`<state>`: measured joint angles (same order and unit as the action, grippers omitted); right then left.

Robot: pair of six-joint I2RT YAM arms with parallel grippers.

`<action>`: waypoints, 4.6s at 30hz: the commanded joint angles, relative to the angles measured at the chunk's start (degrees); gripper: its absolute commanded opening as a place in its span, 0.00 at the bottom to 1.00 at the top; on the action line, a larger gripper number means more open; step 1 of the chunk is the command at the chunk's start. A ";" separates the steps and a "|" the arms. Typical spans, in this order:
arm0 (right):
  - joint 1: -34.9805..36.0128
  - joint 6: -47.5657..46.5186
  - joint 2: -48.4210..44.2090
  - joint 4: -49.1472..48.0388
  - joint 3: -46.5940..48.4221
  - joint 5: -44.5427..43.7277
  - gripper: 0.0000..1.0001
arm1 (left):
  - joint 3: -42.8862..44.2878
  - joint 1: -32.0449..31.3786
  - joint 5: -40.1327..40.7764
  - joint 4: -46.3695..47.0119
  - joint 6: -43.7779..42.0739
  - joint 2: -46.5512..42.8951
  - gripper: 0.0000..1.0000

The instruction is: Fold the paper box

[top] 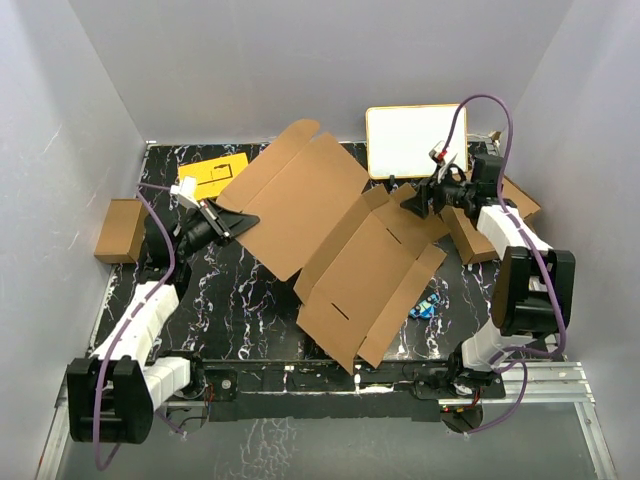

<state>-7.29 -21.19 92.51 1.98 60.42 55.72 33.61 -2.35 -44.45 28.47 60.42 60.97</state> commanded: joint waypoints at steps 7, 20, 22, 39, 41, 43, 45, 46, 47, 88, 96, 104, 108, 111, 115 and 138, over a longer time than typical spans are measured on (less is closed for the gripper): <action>-5.20 -6.28 -12.87 18.21 -6.00 2.44 0.78 | -4.31 3.28 3.39 -0.18 -4.88 -8.95 0.00; -5.16 22.40 -10.91 -7.51 -22.54 6.59 0.83 | -8.55 10.61 6.65 3.59 2.98 -14.67 0.00; -4.94 28.86 -10.04 -12.65 -24.20 7.12 0.83 | -10.00 10.61 8.42 3.09 5.06 -16.77 0.00; -1.53 39.53 -0.83 -18.02 -20.57 4.20 0.84 | -11.90 10.59 19.24 -15.58 2.66 -28.18 0.00; -1.10 36.81 0.29 -17.59 -19.67 9.08 0.84 | -12.33 10.61 18.59 -14.56 3.90 -27.90 0.00; -0.93 34.87 -0.02 -17.36 -19.43 11.72 0.84 | -12.29 10.66 17.83 -13.78 4.66 -27.39 0.00; -0.73 33.12 -1.02 -17.26 -19.47 13.53 0.84 | -12.04 10.62 17.46 -13.85 5.00 -27.02 0.00; -0.45 32.37 -1.58 -17.15 -19.44 14.50 0.84 | -12.06 10.66 17.24 -13.47 5.31 -26.84 0.00; 0.20 30.76 -2.29 -16.86 -19.39 15.60 0.84 | -11.95 10.62 17.13 -13.37 5.31 -26.68 0.00; 34.36 -22.40 -13.16 24.76 -9.28 10.66 0.75 | -1.65 10.57 4.52 -6.57 -13.75 -19.38 0.00; 16.32 -14.03 -14.62 17.43 -5.45 7.87 0.79 | 6.31 10.61 -3.08 -4.11 -22.91 -15.67 0.00; 3.78 -10.38 -5.07 14.16 9.29 8.16 0.86 | 15.77 10.61 -10.81 -7.51 -32.41 -11.84 0.00; 0.47 -5.46 -3.21 9.03 11.75 7.81 0.90 | 17.93 10.61 -11.79 -7.95 -34.80 -11.62 0.00; -1.89 2.89 -3.00 2.56 9.53 7.73 0.91 | 18.55 10.59 -11.36 -8.25 -35.70 -11.76 0.00; -2.56 13.60 -4.49 -7.36 0.50 8.16 0.93 | 18.34 10.61 -10.51 -5.26 -33.12 -12.07 0.00; 7.58 55.21 -3.44 -46.58 -29.35 -4.58 0.99 | 13.76 10.61 -0.52 4.21 -16.71 -15.48 0.00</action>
<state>-2.57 27.83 86.94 -34.37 32.80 56.53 47.83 8.10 -47.31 28.75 40.62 47.16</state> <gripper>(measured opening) 0.994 0.010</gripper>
